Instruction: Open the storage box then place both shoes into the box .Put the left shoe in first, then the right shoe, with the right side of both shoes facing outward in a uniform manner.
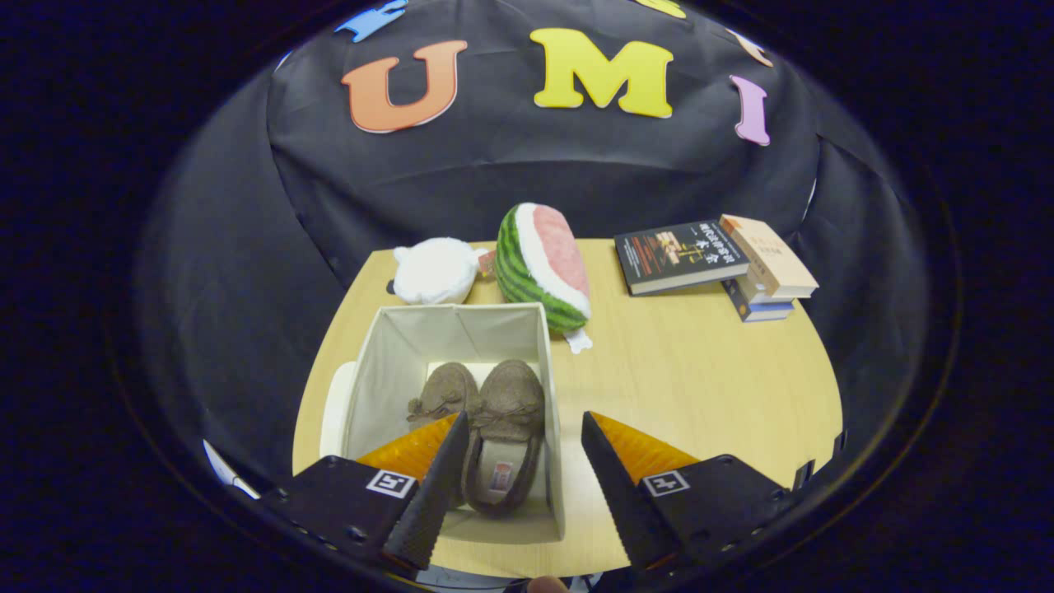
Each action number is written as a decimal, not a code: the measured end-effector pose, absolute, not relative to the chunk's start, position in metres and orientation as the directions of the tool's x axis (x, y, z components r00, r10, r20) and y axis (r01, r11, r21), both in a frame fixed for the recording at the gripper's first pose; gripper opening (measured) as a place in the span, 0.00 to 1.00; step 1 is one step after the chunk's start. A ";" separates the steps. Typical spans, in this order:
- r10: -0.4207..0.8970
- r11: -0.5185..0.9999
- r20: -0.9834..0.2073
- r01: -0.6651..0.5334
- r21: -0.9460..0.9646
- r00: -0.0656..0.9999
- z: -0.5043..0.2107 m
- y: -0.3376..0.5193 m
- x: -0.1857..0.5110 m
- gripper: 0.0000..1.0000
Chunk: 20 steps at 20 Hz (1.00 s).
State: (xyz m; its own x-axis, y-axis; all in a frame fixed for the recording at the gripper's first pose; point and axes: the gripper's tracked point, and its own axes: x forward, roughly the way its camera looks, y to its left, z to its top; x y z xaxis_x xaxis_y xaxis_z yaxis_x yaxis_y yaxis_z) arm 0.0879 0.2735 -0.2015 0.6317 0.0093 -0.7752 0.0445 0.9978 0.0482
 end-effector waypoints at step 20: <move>-0.065 0.988 -0.324 0.107 0.115 0.944 -0.031 0.131 0.024 0.94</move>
State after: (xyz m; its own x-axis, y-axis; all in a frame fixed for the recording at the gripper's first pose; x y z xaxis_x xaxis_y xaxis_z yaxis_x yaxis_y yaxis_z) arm 0.0241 0.1314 -0.0313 0.9438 -0.0647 -0.3242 0.1071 0.9876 0.1146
